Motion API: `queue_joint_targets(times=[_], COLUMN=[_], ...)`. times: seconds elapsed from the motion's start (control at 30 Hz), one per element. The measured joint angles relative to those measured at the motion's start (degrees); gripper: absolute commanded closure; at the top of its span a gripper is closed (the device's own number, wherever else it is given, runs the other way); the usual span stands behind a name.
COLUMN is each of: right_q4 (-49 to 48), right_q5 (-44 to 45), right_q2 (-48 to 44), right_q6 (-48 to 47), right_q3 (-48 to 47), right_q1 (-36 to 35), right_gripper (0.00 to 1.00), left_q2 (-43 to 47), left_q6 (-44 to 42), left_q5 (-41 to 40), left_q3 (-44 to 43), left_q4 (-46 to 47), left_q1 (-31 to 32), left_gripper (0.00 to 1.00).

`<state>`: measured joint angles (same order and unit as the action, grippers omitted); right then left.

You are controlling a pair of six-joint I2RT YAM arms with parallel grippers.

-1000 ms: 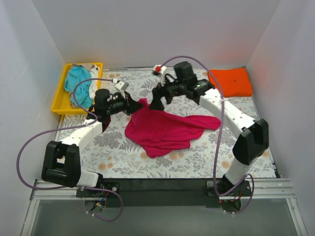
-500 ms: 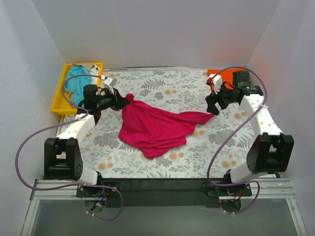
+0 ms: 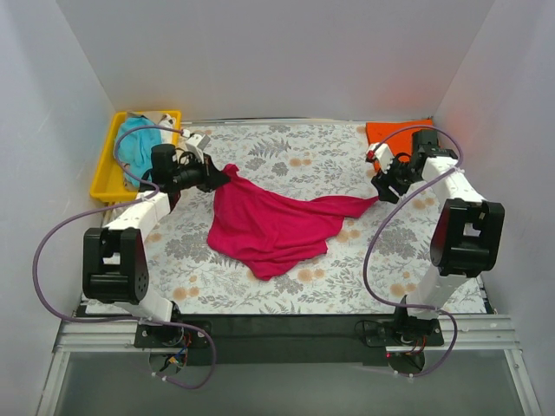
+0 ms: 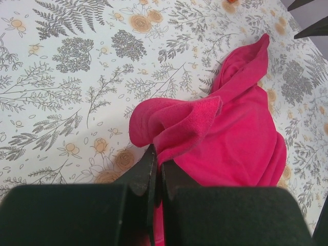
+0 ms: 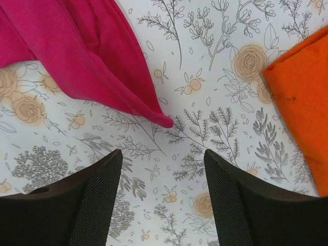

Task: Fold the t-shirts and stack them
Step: Flatten the tshirt out

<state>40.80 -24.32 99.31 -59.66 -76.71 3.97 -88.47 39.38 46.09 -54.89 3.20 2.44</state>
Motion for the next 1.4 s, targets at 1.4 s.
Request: queue_joint_targets(times=[1.4], right_q4=[-1.6], right_q5=[3.5], right_q2=[10.8], right_q6=[-11.4], right_q3=[-6.3], right_q1=[-0.7], right_gripper=[0.46], left_q2=[-5.1], left_q6=[-1.1], left_q5=[-0.2], left_q3=[-5.2], left_q4=[-2.1], left_q1=[0.0], left_gripper=[1.00])
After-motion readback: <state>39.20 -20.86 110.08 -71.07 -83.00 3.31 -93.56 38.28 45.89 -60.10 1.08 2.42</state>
